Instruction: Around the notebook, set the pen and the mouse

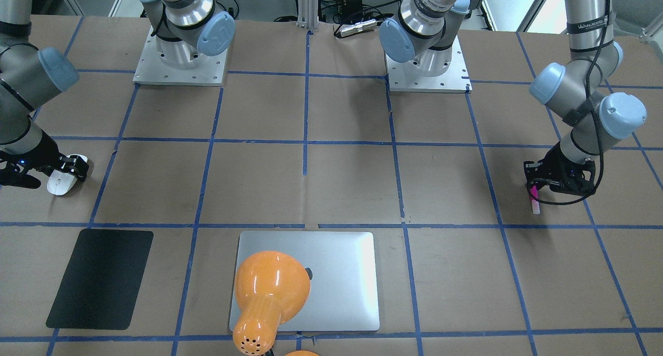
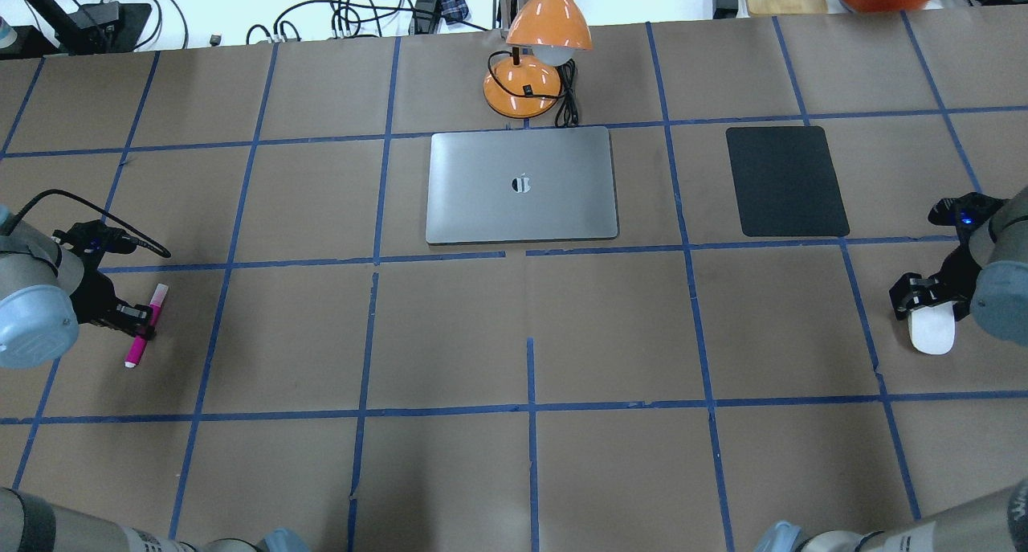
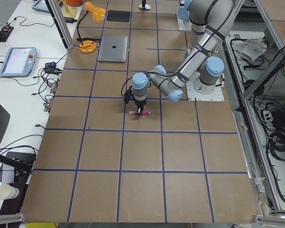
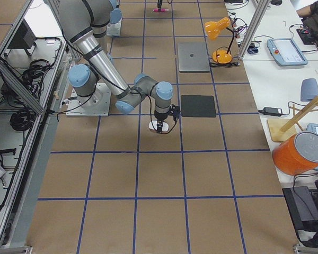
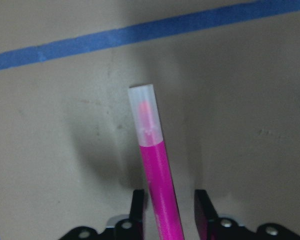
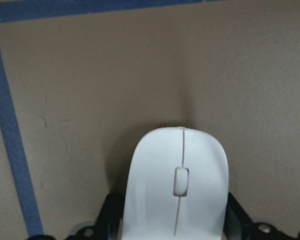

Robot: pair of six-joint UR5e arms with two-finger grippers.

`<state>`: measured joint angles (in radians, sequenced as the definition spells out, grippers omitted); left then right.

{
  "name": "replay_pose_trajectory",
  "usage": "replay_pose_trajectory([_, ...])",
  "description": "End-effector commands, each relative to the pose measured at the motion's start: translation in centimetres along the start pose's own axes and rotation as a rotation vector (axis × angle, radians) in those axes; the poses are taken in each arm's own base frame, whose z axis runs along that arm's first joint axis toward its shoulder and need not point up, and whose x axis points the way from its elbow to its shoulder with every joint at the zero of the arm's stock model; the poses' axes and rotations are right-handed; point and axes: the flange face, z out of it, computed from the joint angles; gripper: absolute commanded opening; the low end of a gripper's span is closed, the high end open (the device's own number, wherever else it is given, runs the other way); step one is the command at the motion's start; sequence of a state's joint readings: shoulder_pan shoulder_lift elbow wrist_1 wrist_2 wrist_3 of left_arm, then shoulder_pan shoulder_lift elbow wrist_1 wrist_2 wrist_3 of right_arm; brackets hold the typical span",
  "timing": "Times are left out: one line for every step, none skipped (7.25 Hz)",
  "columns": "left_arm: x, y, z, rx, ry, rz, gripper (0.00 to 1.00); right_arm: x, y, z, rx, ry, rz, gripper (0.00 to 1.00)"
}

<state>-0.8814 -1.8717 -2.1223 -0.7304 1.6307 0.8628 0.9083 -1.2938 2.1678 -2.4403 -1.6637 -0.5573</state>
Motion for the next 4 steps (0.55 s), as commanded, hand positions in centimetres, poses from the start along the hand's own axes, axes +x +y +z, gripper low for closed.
replay_pose_trajectory([-0.2,-0.1,-0.7,0.005,-0.013,-0.015,0.00,0.0,-0.5,-2.5,0.043,0.033,0.000,0.16])
replay_pose_trajectory([0.9,-0.9,-2.4,0.015,-0.024,-0.070,0.00,-0.9,-1.6,-5.0,0.054,0.014,0.007,0.11])
replay_pose_trajectory([3.0,-2.0,-3.9,0.015,-0.010,-0.143,0.00,-4.1,-4.8,-8.0,0.088,-0.012,0.034,0.11])
replay_pose_trajectory([6.1,-3.0,-5.2,0.003,-0.001,-0.254,0.00,-7.6,-8.2,-11.1,0.091,-0.023,-0.009,0.11])
